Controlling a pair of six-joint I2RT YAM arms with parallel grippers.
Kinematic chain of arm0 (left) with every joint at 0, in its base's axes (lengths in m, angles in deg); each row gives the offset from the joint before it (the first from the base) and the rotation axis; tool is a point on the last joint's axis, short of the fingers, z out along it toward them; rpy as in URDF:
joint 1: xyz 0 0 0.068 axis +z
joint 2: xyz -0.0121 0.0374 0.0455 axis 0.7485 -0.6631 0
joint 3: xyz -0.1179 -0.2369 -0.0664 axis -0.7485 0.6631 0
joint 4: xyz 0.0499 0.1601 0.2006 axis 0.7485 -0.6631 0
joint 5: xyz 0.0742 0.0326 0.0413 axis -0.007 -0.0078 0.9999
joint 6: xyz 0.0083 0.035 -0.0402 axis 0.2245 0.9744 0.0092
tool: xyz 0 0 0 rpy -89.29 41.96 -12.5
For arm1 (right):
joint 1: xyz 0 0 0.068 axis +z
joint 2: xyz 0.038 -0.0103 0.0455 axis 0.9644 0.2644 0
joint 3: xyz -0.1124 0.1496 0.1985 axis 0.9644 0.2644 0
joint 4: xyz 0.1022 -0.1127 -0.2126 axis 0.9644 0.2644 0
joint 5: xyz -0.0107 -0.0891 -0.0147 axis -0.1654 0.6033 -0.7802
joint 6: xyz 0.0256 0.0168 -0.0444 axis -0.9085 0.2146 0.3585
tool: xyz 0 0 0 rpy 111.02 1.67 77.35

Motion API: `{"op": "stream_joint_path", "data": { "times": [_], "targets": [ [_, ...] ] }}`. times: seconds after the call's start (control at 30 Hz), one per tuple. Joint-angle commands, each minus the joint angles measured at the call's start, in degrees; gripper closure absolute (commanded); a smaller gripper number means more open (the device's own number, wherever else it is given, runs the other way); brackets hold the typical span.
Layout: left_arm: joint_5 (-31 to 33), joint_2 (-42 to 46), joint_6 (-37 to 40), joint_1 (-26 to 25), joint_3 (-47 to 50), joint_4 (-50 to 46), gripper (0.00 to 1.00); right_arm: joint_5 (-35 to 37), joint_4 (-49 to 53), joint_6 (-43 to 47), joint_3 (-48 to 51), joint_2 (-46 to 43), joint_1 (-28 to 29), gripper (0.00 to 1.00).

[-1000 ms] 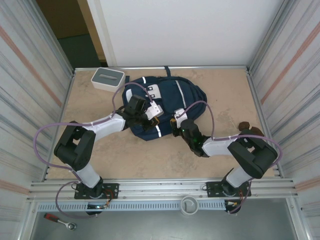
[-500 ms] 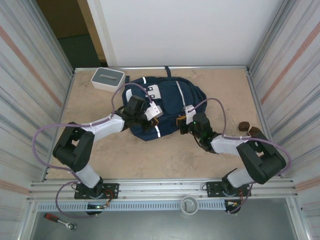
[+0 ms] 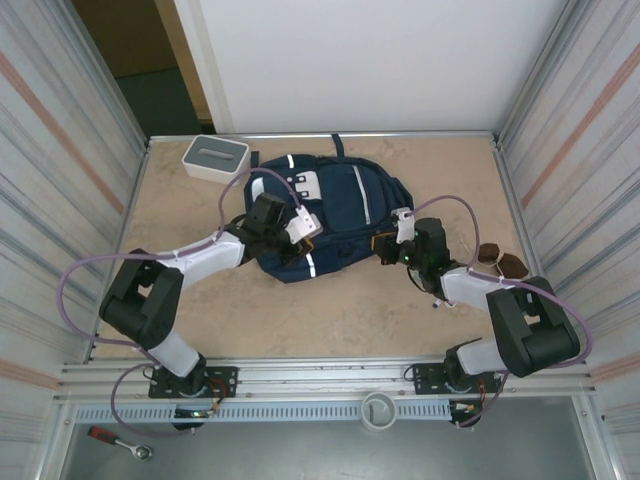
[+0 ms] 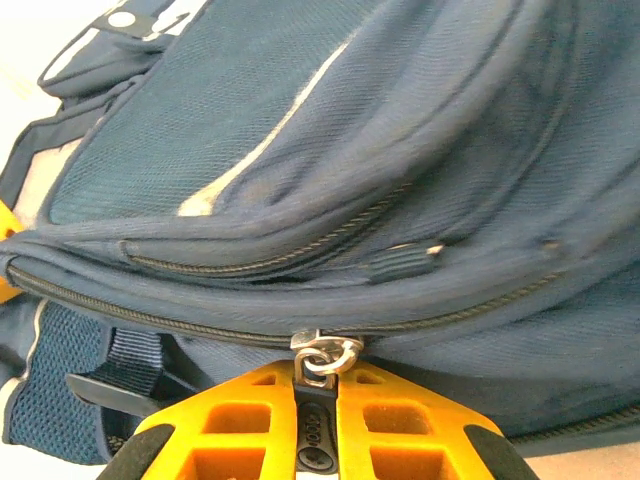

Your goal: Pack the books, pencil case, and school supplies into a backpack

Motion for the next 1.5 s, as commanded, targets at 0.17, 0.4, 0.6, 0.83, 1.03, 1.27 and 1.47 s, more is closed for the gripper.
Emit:
{"op": "stream_joint_path", "data": {
  "times": [0.17, 0.4, 0.6, 0.83, 1.03, 1.27, 1.47],
  "targets": [
    [0.51, 5.91, 2.55, 1.96, 2.79, -0.32, 0.83, -7.36, 1.17, -3.98, -1.54, -1.02, -1.16, 1.00],
    [4.03, 8.43, 6.60, -3.82, 2.42, 0.08, 0.45, -8.63, 1.93, -4.47, -2.92, -1.79, 1.16, 1.00],
    [11.74, 4.08, 12.22, -11.63, -2.29, 1.62, 0.34, -8.34, 2.30, -5.05, -3.67, -2.94, 3.69, 1.00],
    [16.83, -4.94, 13.67, -13.95, -9.83, 0.30, 0.44, -8.58, -0.18, -6.51, -3.26, -3.72, 7.43, 1.00],
    [18.76, -4.74, 14.01, -13.40, -7.01, 3.37, 0.73, -7.14, 0.50, -6.19, -1.71, -4.74, 7.85, 1.00],
    [12.28, 1.11, 13.69, -9.67, -0.76, 6.34, 0.92, 5.32, 10.99, -3.43, -2.40, -7.10, 6.79, 1.00],
    [8.50, 6.12, 12.56, -6.25, 4.40, 9.68, 1.00, 16.86, 18.18, -1.88, -3.63, -9.56, 6.73, 1.00]
  ]
}}
